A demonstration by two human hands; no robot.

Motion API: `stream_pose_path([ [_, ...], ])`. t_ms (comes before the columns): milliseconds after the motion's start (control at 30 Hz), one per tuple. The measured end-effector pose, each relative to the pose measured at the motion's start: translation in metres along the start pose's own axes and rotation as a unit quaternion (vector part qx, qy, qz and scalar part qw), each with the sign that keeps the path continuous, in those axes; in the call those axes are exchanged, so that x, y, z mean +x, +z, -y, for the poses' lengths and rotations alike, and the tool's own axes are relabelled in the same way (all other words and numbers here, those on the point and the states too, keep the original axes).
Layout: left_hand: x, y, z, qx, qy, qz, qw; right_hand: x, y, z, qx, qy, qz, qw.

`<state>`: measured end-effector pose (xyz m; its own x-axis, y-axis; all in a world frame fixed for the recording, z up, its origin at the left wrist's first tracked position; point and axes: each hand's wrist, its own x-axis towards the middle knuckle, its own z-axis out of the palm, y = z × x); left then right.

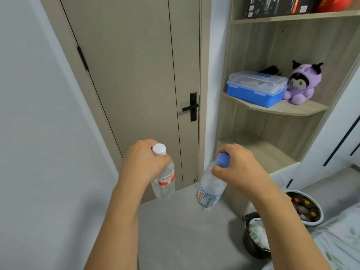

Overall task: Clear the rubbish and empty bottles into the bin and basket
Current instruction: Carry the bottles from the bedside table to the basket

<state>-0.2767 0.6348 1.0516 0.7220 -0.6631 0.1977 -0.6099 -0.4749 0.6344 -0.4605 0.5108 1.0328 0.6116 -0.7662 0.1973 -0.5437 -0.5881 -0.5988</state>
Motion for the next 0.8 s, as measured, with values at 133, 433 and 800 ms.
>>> stream_pose_path([
  [133, 0.028, 0.005, 0.012, -0.004, 0.006, -0.006, 1.000, 0.032, 0.009, -0.008, 0.004, -0.006, -0.020, 1.000],
  [433, 0.181, 0.052, 0.026, -0.045, 0.021, 0.071, 0.996, 0.162, 0.044, -0.022, 0.006, 0.052, -0.064, 0.997],
  [800, 0.314, 0.129, 0.003, -0.061, 0.101, 0.157, 0.981, 0.279, 0.060, -0.055, -0.030, 0.147, -0.099, 0.984],
])
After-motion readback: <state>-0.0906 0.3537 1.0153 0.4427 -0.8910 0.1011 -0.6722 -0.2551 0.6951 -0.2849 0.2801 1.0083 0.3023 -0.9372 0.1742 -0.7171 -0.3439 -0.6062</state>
